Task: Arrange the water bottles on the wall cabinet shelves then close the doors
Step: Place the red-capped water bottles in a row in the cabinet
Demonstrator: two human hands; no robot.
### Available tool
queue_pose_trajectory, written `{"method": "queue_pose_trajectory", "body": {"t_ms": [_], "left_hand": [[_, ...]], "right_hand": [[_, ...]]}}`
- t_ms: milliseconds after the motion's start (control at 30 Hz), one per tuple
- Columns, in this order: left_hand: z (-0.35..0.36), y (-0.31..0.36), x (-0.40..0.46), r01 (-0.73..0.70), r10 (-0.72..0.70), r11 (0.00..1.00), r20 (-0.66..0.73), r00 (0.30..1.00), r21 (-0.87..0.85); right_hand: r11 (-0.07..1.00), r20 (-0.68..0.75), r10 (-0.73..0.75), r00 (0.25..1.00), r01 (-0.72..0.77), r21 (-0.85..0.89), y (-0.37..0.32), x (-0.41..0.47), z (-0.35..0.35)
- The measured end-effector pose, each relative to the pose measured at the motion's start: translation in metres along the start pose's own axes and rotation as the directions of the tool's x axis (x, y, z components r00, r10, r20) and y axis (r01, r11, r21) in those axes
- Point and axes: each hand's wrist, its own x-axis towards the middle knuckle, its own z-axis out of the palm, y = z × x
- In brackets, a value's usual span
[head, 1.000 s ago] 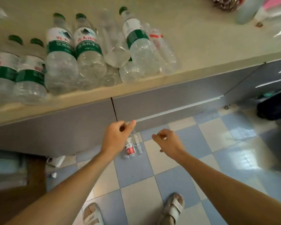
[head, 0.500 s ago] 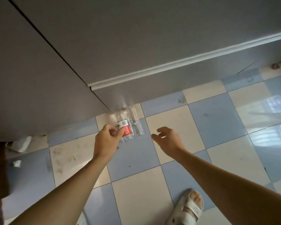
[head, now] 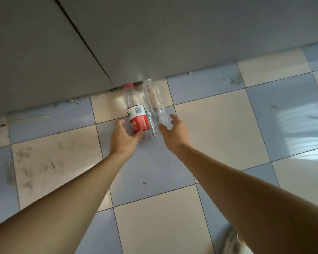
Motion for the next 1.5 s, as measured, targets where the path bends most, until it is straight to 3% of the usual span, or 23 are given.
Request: {"method": "queue_pose_trajectory", "body": {"t_ms": [267, 633, 833, 1067, 1267, 1500], "left_hand": [[0.031, -0.016, 0.016, -0.071, 0.068, 0.992, -0.038, 0.997, -0.106], [0.036, -0.045, -0.061, -0.041, 0.029, 0.997, 0.170, 0.985, 0.065], [0.039, -0.028, -0.040, -0.054, 0.035, 0.991, 0.158, 0.987, 0.122], [0.047, 0.006, 0.005, -0.170, 0.157, 0.982, 0.151, 0.976, 0.083], [0.054, -0.001, 0.016, -0.133, 0.132, 0.991, 0.133, 0.982, 0.003], [0.030, 0.008, 0.003, -0.150, 0.158, 0.986, 0.123, 0.980, -0.067]], "right_hand": [[0.996, 0.004, 0.017, 1.000, -0.018, 0.084, 0.027, 0.012, 0.019], [0.959, 0.167, 0.282, 0.945, -0.270, -0.087, 0.080, -0.069, -0.002], [0.980, 0.141, 0.196, 0.970, -0.188, -0.064, 0.066, -0.050, -0.023], [0.995, 0.068, 0.095, 0.993, -0.094, -0.016, 0.036, 0.007, -0.025], [0.994, 0.072, 0.089, 0.993, -0.094, 0.061, 0.045, 0.018, -0.016], [0.992, -0.029, 0.085, 0.996, -0.081, 0.100, 0.036, -0.001, -0.033]]}}
